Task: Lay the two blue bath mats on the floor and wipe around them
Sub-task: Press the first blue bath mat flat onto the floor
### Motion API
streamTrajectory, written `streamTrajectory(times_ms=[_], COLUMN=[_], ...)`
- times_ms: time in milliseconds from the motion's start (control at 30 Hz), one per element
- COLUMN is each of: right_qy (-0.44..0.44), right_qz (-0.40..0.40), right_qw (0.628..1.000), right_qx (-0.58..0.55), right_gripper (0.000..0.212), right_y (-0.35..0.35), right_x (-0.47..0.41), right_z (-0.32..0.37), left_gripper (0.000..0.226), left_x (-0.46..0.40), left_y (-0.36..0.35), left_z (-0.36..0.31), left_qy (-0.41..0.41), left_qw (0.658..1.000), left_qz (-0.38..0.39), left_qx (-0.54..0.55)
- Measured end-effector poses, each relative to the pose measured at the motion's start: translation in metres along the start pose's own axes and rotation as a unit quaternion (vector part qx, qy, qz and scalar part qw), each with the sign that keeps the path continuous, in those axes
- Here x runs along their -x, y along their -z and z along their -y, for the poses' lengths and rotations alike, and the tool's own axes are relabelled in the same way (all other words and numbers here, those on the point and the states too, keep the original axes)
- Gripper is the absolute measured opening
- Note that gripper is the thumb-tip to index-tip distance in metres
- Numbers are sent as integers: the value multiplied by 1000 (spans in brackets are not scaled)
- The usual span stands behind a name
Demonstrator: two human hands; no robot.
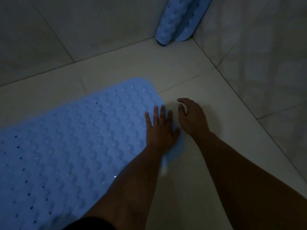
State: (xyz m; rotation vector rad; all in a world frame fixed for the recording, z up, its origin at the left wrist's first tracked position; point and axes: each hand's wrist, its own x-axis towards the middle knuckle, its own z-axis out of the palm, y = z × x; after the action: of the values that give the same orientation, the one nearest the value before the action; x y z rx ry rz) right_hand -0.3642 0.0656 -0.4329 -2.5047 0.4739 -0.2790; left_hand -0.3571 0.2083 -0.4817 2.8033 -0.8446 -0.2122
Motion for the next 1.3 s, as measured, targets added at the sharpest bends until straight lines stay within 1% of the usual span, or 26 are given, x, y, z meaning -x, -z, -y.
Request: streamTrajectory(times_ms=[67, 133, 267, 367, 567, 700, 800, 867, 933, 967, 1000, 1067, 1100, 1167, 1233, 1300], right_qy=[-3, -13, -10, -31, -33, -16, -13, -8, -8, -13, -14, -1, 14, 29, 19, 1], right_qz=[-3, 1, -4, -5, -36, -53, -42, -27, 0, 15, 27, 40, 48, 93, 146, 151], right_qw=[1000, 1000, 1000, 999, 999, 998, 999, 999, 999, 998, 998, 997, 995, 987, 974, 968], right_qx=[2, 1, -8, -11, -11, 6, 29, 37, 53, 57, 59, 68, 83, 127, 170, 200], right_gripper=[45, 45, 43, 43, 36, 34, 30, 29, 34, 38, 42, 48, 50, 60, 76, 83], right_y=[-2, -3, -1, 3, 12, 12, 15, 22, 30, 31, 30, 18, 7, -20, -48, -65], right_x=[8, 14, 21, 20, 16, 27, 45, 53, 57, 58, 60, 66, 69, 78, 90, 102], right_z=[-13, -25, -34, -33, -35, -41, -42, -36, -24, -17, -6, 14, 25, 38, 44, 43], left_gripper=[79, 81, 84, 85, 83, 80, 76, 72, 65, 61, 59, 57, 57, 58, 57, 55], left_x=[3, 4, 4, 4, 4, 3, 1, -5, -9, -9, -4, 11, 20, 38, 53, 64], left_y=[-11, -12, -10, -9, -10, -12, -11, -2, 16, 25, 34, 45, 48, 50, 51, 51], left_z=[-4, -5, -7, -7, -8, -6, -3, -2, 4, 10, 19, 36, 46, 57, 65, 70], left_qy=[-2, -4, 1, 9, 7, 4, 4, 8, 21, 27, 34, 44, 51, 58, 63, 65], left_qw=[1000, 999, 999, 999, 998, 999, 998, 998, 989, 979, 972, 971, 974, 980, 984, 986], left_qz=[-14, -18, 1, 15, 12, 10, 31, 56, 71, 56, 20, -62, -85, -94, -90, -90], left_qx=[-24, -27, -37, -48, -57, -43, -45, 3, 130, 193, 230, 225, 204, 165, 142, 122])
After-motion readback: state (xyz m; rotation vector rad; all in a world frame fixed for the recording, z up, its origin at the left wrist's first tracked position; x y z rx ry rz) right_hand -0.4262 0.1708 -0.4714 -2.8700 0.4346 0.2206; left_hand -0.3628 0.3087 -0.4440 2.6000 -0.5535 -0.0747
